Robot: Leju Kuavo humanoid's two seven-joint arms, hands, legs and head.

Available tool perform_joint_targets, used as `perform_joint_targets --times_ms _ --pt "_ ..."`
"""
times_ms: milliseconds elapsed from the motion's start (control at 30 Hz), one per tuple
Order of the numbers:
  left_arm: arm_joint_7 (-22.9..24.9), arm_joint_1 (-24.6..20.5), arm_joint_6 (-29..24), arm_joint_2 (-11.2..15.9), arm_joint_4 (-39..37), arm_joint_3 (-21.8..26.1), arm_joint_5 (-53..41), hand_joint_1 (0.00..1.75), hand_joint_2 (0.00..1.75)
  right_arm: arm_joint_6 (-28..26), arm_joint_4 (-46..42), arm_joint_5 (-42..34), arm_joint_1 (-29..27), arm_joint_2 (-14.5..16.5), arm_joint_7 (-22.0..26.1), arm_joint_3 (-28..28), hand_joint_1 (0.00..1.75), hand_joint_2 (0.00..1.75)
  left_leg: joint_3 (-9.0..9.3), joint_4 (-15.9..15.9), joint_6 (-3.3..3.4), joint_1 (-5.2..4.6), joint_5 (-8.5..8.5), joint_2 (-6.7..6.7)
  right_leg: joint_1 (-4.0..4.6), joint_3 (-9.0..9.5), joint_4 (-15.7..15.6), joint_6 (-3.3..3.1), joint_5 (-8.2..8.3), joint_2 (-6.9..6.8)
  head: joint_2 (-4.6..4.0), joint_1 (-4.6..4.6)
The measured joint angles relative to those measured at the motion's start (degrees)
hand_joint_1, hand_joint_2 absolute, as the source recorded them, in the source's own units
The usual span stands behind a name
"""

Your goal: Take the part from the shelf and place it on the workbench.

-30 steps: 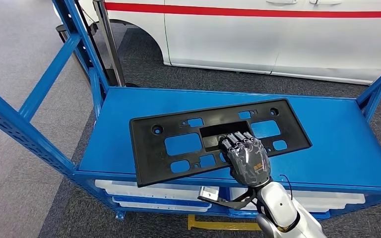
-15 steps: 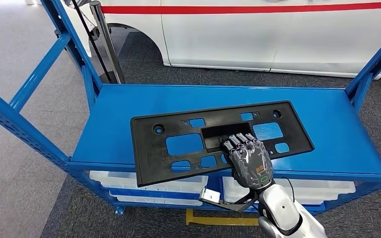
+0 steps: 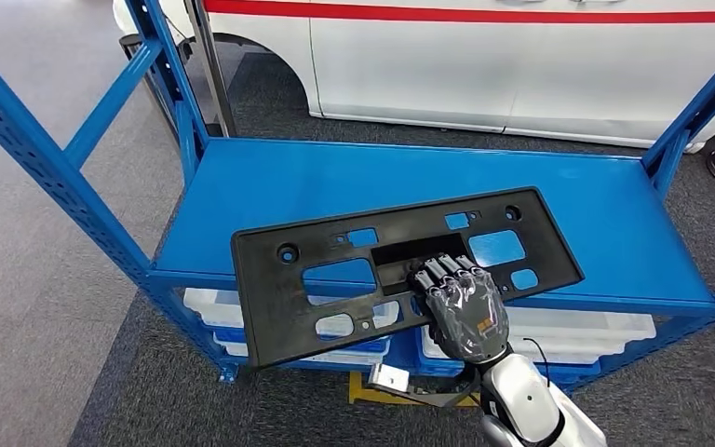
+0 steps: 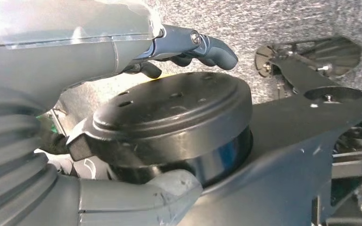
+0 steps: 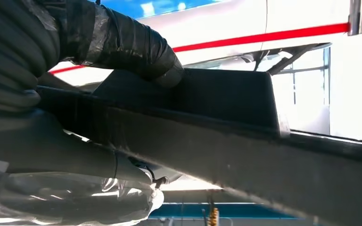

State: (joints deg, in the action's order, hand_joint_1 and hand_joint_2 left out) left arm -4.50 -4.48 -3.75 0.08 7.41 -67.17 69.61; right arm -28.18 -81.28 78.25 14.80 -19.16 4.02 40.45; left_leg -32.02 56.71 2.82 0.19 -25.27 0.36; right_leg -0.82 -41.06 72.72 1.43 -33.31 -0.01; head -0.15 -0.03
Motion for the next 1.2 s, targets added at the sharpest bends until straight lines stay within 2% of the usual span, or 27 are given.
perform_joint_targets --times_ms 33,67,100,133,200,233,333,367,400,467,500,533,567,600,667,700,733,767,833,867,900,1000,1033,1067,1100,1133,1200 --pt "-0.03 -0.01 0.01 -0.01 0.00 0.00 0.01 0.00 1.75 0.00 -0.01 0.00 -0.11 -0.02 0.00 0.03 1.75 1.75 -0.85 0.15 -0.09 0.00 0.53 0.03 -0.17 -0.03 1.89 0.21 -0.45 -0.01 0.00 -0.01" --pt "-0.07 -0.05 0.03 -0.01 0.00 0.00 0.02 0.00 1.75 0.01 -0.01 0.00 -0.19 -0.03 0.00 0.05 1.75 1.75 -1.68 0.35 -0.21 0.02 1.03 0.05 -0.34 0.92 1.91 0.38 0.19 -0.02 0.00 -0.01" --pt "-0.11 -0.11 0.04 -0.01 0.00 0.00 0.04 0.00 1.75 0.01 -0.02 0.00 -0.22 -0.05 0.00 0.05 1.75 1.75 -2.47 0.62 -0.41 0.05 1.46 0.03 -0.51 3.06 -0.29 0.50 1.61 -0.04 0.00 -0.01" --pt "-0.16 -0.21 0.05 -0.01 0.00 0.00 0.07 0.00 1.75 0.01 -0.04 -0.01 -0.18 -0.05 0.00 0.05 1.75 1.75 -3.14 0.99 -0.66 0.07 1.81 0.02 -0.68 6.02 -4.17 0.54 2.74 -0.04 0.00 -0.01" --pt "-0.27 -0.38 0.05 0.03 0.00 0.00 0.09 0.00 1.75 0.02 -0.15 -0.05 -0.10 -0.05 -0.05 0.04 1.75 1.75 -4.05 1.59 -1.33 -0.03 2.41 -0.06 -0.59 10.88 -11.15 0.20 3.44 0.04 0.00 -0.03" --pt "-0.34 -0.44 0.07 0.06 0.00 -0.01 0.09 0.00 1.75 0.04 -0.25 -0.12 -0.05 -0.05 -0.13 0.03 1.75 1.75 -4.23 1.78 -1.72 -0.09 2.72 -0.09 -0.43 11.85 -12.84 -0.16 3.16 0.10 0.00 -0.04" --pt "-0.53 -0.41 0.20 0.22 0.00 -0.02 0.14 0.00 1.75 0.25 -0.49 -0.74 0.03 -0.10 -0.34 -0.01 1.75 1.75 -4.62 1.74 -2.90 0.00 3.68 -0.20 -0.21 11.12 -13.42 -1.62 4.08 0.04 0.00 -0.06" --pt "-0.61 -0.39 0.33 0.31 0.00 -0.02 0.20 0.00 1.75 0.32 -0.52 -1.05 0.08 -0.11 -0.37 -0.03 1.75 1.75 -5.09 2.27 -3.21 0.06 2.85 -0.25 -0.29 10.56 -13.59 -2.18 4.76 -0.10 0.00 -0.09" --pt "-0.68 -0.38 0.48 0.42 0.00 -0.02 0.26 0.00 1.75 0.38 -0.59 -1.36 0.13 -0.13 -0.37 -0.05 1.75 1.75 -5.78 3.75 -3.49 0.09 0.94 -0.32 -0.41 9.84 -13.78 -2.66 5.53 -0.24 0.00 -0.11" --pt "-0.84 -0.43 0.83 0.67 0.00 -0.02 0.39 0.00 1.75 0.50 -0.77 -2.07 0.20 -0.11 -0.37 -0.11 1.75 1.75 -7.44 9.95 -3.91 0.13 -5.15 -0.39 -0.34 8.03 -13.85 -3.24 7.00 -0.35 0.00 -0.16" --pt "-0.89 -0.47 0.95 0.81 0.00 -0.02 0.44 0.00 1.75 0.61 -0.84 -2.46 0.19 -0.11 -0.37 -0.16 1.75 1.75 -7.97 13.68 -4.08 0.14 -7.52 -0.39 -0.25 7.06 -13.81 -3.29 7.71 -0.36 0.00 -0.15" --pt "-0.93 -0.48 1.03 0.95 0.00 -0.02 0.50 0.00 1.75 0.72 -0.86 -2.89 0.17 -0.12 -0.36 -0.21 1.75 1.75 -7.97 16.58 -4.17 0.14 -8.61 -0.39 -0.15 6.11 -13.75 -3.28 8.43 -0.37 0.00 -0.15" --pt "-0.93 -0.47 1.07 1.04 0.00 -0.02 0.55 0.00 1.75 0.85 -0.87 -3.25 0.16 -0.13 -0.34 -0.29 1.75 1.75 -7.18 17.82 -4.16 0.14 -8.32 -0.38 -0.06 5.16 -13.68 -3.23 9.12 -0.38 0.00 -0.15" --pt "-0.90 -0.42 1.07 1.11 0.00 -0.03 0.62 0.00 1.75 0.98 -0.90 -3.57 0.14 -0.13 -0.32 -0.39 1.75 1.75 -5.42 16.96 -4.05 0.14 -7.04 -0.38 0.00 4.26 -13.60 -3.13 9.78 -0.38 0.00 -0.15" --pt "-0.72 -0.21 1.05 1.25 -0.01 -0.05 0.80 0.00 1.75 1.18 -1.03 -4.04 0.13 -0.14 -0.31 -0.65 1.75 1.75 0.48 9.88 -3.56 0.08 -4.96 -0.39 0.12 2.79 -13.39 -2.81 11.00 -0.35 0.00 -0.16" --pt "-0.63 -0.10 1.04 1.34 -0.01 -0.06 0.91 0.00 1.75 1.27 -1.15 -4.18 0.14 -0.14 -0.31 -0.79 1.75 1.75 3.45 5.46 -3.23 -0.02 -5.03 -0.43 0.20 2.28 -13.29 -2.57 11.57 -0.34 0.00 -0.15" --pt "-0.55 -0.01 1.07 1.43 -0.02 -0.07 1.02 0.00 1.75 1.35 -1.25 -4.24 0.16 -0.14 -0.31 -0.91 1.75 1.75 5.41 2.16 -2.92 -0.16 -5.48 -0.47 0.25 1.98 -13.29 -2.29 12.16 -0.36 0.00 -0.14" --pt "-0.49 0.07 1.11 1.52 -0.02 -0.07 1.11 0.00 1.75 1.44 -1.34 -4.25 0.19 -0.14 -0.30 -0.99 1.75 1.75 6.30 0.27 -2.58 -0.35 -5.95 -0.51 0.24 1.83 -13.42 -1.96 12.77 -0.40 0.00 -0.13" --pt "-0.43 0.22 1.23 1.67 -0.02 -0.07 1.29 0.00 1.75 1.68 -1.39 -4.22 0.23 -0.14 -0.28 -1.04 1.75 1.75 5.83 -0.54 -1.78 -0.37 -5.19 -0.44 0.12 1.66 -13.88 -1.25 13.86 -0.43 0.00 -0.12" --pt "-0.41 0.29 1.32 1.76 -0.02 -0.07 1.35 0.00 1.75 1.82 -1.39 -4.20 0.25 -0.14 -0.27 -1.05 1.75 1.75 5.39 -0.74 -1.28 -0.28 -4.47 -0.31 0.06 1.36 -13.67 -0.95 13.37 -0.34 0.00 -0.10" --pt "-0.43 0.31 1.45 1.87 -0.02 -0.07 1.42 0.00 1.75 1.99 -1.39 -4.17 0.28 -0.12 -0.26 -1.05 1.75 1.75 4.81 -0.96 -0.77 -0.13 -3.63 -0.16 0.02 0.82 -12.55 -0.70 11.72 -0.25 0.00 -0.07" --pt "-0.82 0.26 1.95 2.07 -0.02 -0.07 1.57 0.00 1.75 2.30 -1.39 -4.07 0.24 -0.05 -0.25 -1.06 1.75 1.75 2.30 -0.95 0.03 -0.10 -1.32 0.11 -0.16 -1.57 -3.18 -0.05 3.29 -0.12 0.00 -0.04" --pt "-1.04 0.27 2.04 2.07 -0.02 -0.07 1.59 0.00 1.75 2.26 -1.38 -4.04 0.08 -0.07 -0.27 -1.09 1.75 1.75 1.32 -0.79 -0.01 -0.13 -0.67 0.13 -0.20 -1.87 0.03 0.16 1.97 -0.12 0.00 -0.04" --pt "-1.25 0.27 2.05 2.07 -0.02 -0.07 1.57 0.00 1.75 2.16 -1.38 -4.03 -0.21 -0.11 -0.30 -1.19 1.75 1.75 0.35 -0.55 -0.09 -0.14 -0.08 0.14 -0.27 -1.42 1.76 0.32 1.98 -0.12 0.00 -0.04" --pt "-1.44 0.25 2.03 2.06 -0.02 -0.07 1.53 0.00 1.75 2.02 -1.41 -4.03 -0.59 -0.23 -0.33 -1.34 1.75 1.75 -0.60 -0.23 -0.21 -0.13 0.42 0.14 -0.35 -0.01 1.58 0.41 2.97 -0.13 0.00 -0.05" --pt "-1.60 0.22 1.96 2.03 -0.02 -0.07 1.46 0.00 1.75 1.81 -1.47 -4.03 -1.02 -0.42 -0.36 -1.55 1.75 1.75 -1.51 0.17 -0.36 -0.12 0.85 0.12 -0.44 2.47 -0.70 0.41 4.32 -0.14 0.00 -0.05" --pt "-1.86 0.07 1.79 1.93 -0.02 -0.07 1.22 0.00 1.75 1.33 -1.85 -4.04 -1.98 -0.99 -0.38 -2.02 1.75 1.75 -2.94 1.12 -0.80 -0.17 1.49 0.06 -0.39 8.33 -8.40 0.09 4.71 -0.18 0.00 -0.05"
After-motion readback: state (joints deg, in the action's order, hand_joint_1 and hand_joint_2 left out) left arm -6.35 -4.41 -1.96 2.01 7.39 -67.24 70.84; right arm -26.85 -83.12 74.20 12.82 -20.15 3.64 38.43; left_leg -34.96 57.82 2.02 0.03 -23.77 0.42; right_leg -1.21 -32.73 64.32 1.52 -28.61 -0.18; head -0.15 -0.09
